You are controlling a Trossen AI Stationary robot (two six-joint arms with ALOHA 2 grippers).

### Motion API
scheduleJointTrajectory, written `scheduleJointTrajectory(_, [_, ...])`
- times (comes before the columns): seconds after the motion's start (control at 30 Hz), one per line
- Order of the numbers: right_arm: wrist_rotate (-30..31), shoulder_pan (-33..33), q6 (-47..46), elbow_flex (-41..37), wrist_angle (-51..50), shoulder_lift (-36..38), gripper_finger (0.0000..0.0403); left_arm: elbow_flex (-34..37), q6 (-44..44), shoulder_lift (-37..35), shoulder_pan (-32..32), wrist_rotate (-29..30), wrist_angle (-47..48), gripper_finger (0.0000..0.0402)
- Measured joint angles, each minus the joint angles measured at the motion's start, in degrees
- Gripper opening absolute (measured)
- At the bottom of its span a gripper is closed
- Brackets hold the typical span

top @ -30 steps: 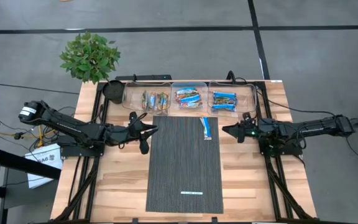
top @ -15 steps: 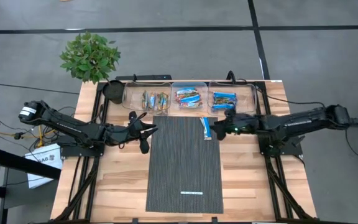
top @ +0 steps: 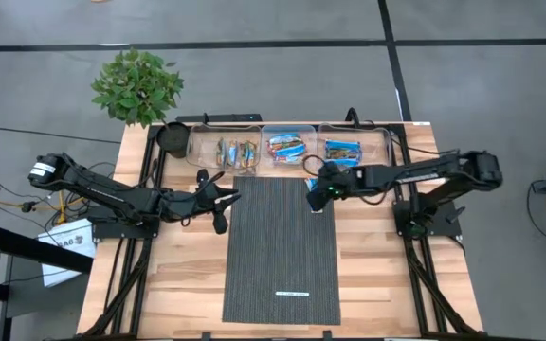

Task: Pick and place Granola Bars by type
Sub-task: Put the orange granola bar into the left transparent bin

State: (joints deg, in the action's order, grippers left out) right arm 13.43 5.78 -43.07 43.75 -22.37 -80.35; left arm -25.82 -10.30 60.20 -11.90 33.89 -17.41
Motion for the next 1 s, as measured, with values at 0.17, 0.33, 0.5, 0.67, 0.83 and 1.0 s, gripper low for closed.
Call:
scheduleJointTrajectory(0.17, [0.0, 0.0, 0.0, 2.1, -1.2, -6.0, 0.0228, 0.0, 0.1, 0.0, 0.0, 0.0, 0.1, 0.0067])
scheduleJointTrajectory(0.33, [0.0, 0.4, 0.0, 2.6, -1.3, -10.6, 0.0228, 0.0, 0.1, 0.0, 0.0, 0.0, 0.5, 0.0067])
scheduleJointTrajectory(0.5, [-0.5, 1.2, -0.4, 2.7, -0.5, -13.7, 0.0227, 0.0, 0.1, 0.0, 0.0, -0.2, 0.5, 0.0067])
scheduleJointTrajectory(0.67, [-1.5, 1.8, -0.3, 2.7, -0.2, -13.9, 0.0226, 0.0, 0.2, 0.0, 0.0, -0.2, 0.5, 0.0067])
scheduleJointTrajectory(0.83, [-1.8, 1.8, -0.4, 2.7, 0.5, -13.5, 0.0226, 0.0, 0.2, 0.0, 0.0, -0.2, 0.5, 0.0067])
scheduleJointTrajectory(1.0, [-4.1, 1.8, -0.2, 2.8, 0.6, -15.4, 0.0219, 0.0, 0.2, 0.0, 0.0, -0.2, 0.4, 0.0067])
